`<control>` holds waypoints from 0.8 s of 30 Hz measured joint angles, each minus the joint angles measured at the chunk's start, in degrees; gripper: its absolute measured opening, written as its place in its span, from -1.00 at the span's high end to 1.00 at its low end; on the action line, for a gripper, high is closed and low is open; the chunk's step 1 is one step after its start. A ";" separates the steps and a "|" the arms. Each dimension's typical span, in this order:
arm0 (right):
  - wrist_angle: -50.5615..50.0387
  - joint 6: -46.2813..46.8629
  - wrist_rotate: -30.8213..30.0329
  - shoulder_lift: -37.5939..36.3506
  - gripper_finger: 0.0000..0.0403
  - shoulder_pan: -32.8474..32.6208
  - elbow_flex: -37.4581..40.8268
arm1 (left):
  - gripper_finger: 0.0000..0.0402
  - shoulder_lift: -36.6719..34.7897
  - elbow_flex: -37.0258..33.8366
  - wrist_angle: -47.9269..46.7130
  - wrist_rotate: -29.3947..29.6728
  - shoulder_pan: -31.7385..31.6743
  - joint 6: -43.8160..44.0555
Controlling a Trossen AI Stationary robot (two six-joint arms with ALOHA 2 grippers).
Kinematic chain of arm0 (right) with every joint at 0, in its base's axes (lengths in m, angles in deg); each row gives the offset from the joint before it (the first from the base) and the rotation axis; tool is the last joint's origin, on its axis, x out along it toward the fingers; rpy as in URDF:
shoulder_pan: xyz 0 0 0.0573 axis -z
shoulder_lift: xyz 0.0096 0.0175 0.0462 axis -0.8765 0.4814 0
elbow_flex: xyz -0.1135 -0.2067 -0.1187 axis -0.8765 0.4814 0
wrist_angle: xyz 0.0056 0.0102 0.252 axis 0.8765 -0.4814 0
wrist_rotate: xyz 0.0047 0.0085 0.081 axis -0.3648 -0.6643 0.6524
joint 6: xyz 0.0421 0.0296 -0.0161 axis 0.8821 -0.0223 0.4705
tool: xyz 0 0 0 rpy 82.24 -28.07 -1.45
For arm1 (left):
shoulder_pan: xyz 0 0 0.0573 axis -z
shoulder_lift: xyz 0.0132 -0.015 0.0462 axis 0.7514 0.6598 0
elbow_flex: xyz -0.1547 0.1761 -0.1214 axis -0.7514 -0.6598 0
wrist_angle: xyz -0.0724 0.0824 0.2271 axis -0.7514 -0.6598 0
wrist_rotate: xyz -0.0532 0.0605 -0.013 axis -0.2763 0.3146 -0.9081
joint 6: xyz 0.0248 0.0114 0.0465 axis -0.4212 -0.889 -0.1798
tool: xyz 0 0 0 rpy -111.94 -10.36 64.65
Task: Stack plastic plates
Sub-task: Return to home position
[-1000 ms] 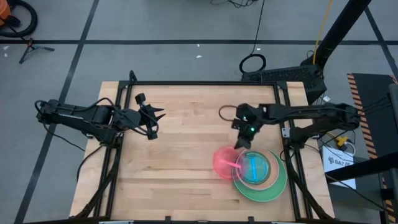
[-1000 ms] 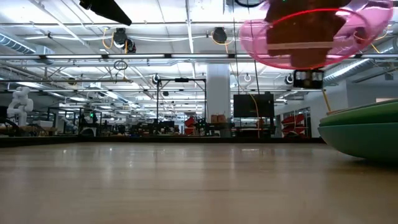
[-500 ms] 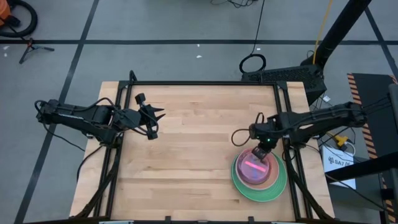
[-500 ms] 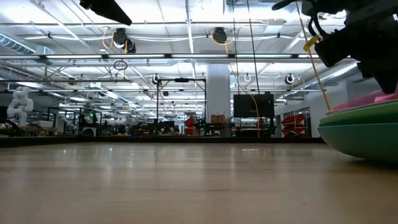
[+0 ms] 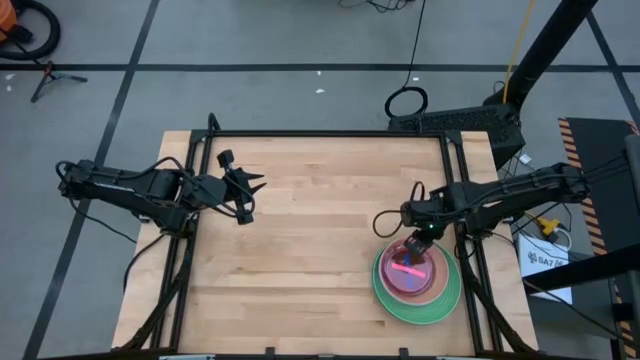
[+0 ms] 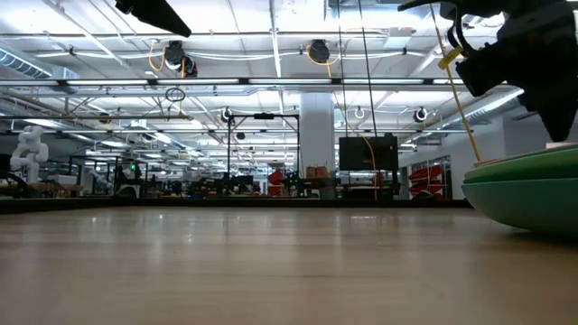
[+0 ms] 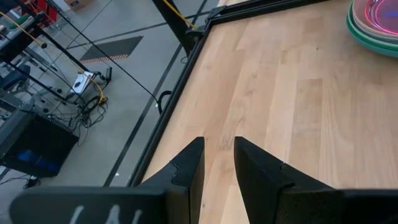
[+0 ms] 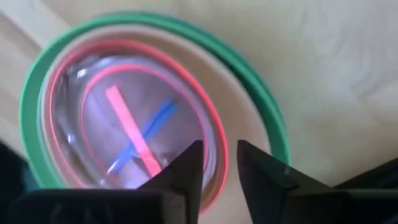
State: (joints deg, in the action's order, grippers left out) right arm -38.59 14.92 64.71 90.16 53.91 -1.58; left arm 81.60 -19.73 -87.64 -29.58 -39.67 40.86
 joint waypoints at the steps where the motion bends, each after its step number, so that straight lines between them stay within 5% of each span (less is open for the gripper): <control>1: 0.22 0.01 -1.26 0.00 0.52 0.00 0.00 | 0.53 -0.02 0.00 -0.02 -0.02 0.00 0.00; 9: 13.74 -4.25 -13.73 0.00 0.50 -2.51 0.07 | 0.53 -0.01 0.00 -0.04 -0.01 0.00 0.22; 16: 34.98 -22.21 -26.03 0.00 0.58 -5.57 0.07 | 0.53 -0.02 0.00 -0.02 -0.53 0.00 0.20; 24: 55.41 -49.95 -24.42 0.00 0.66 -4.42 0.07 | 0.53 -0.12 -1.58 0.41 -2.00 0.90 0.59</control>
State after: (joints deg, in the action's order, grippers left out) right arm 16.82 -35.03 40.28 90.16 49.49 -1.51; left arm 81.48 -21.30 -87.23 -31.59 -38.78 41.45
